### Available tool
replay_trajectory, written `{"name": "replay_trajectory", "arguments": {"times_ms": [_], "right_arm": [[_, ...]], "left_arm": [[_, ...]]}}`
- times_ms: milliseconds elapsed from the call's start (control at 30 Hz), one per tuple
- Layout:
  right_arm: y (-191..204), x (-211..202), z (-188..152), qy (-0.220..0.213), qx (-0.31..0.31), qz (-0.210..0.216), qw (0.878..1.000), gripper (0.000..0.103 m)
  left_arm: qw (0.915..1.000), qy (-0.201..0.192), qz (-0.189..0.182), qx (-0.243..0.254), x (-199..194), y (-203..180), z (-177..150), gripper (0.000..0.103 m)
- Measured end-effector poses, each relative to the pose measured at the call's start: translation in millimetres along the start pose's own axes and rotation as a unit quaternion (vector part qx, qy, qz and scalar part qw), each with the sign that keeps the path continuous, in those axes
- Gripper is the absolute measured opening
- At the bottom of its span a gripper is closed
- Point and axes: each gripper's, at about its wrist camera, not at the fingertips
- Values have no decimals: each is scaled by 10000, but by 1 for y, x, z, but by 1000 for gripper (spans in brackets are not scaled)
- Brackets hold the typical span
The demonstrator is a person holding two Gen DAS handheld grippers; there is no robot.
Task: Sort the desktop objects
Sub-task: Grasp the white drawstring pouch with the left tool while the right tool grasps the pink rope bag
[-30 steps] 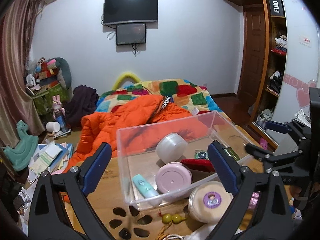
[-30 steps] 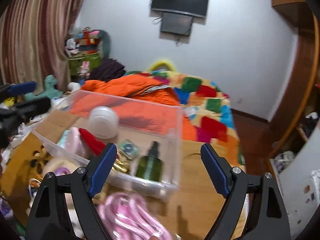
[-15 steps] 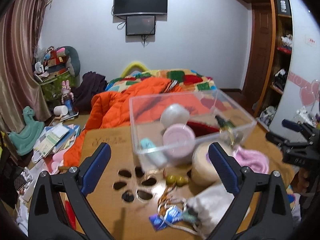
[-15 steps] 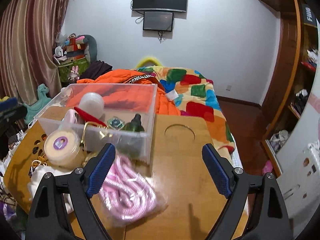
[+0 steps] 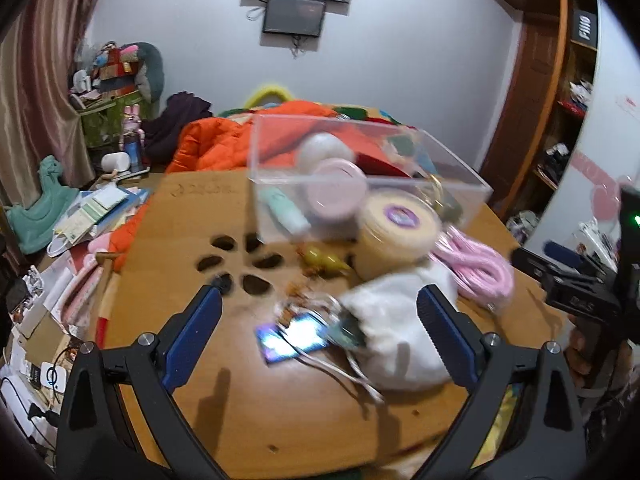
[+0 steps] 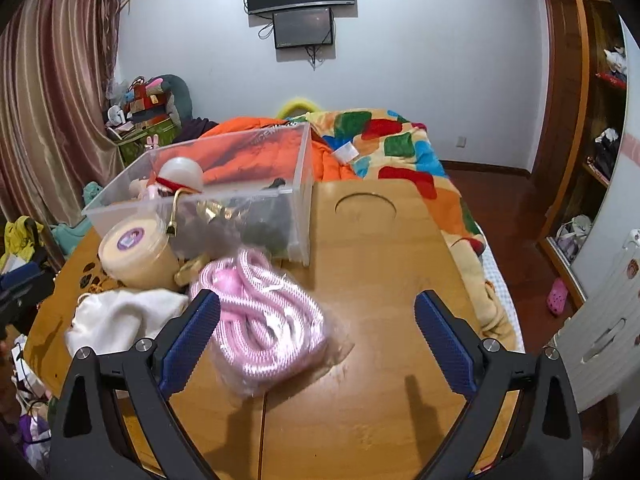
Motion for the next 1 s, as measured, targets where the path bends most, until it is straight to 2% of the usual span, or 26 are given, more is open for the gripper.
{"name": "replay_trajectory", "arguments": {"times_ms": [167,433,567,733,1000], "right_arm": [[4,4,-7,49,-79,99,9999,97],[5,19,-14,248,-174,216,9993,97],[7,29,-12,357,-223,481,9980,97],[23,43,-6,454,-693,788,9934,97],[32,70,-1,1079,-1440,1090,9776,97]], "left_arm": [[9997,130,-143,161,4,-22,-12,99],[9982,466,-383,30,24,-36,-21,99],[9972,608,-421,87,35,-43,-24,99],[9968,696,-367,171,44,-50,-23,100],[9960,763,-210,421,57,-67,-25,101]]}}
Point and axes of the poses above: each gripper's, at about its wrist camera, not at the fingertips, and x roughly the way its jaws point, y to its left, z to its top, and after that the axes turned 3 degrees about -y, right-handed
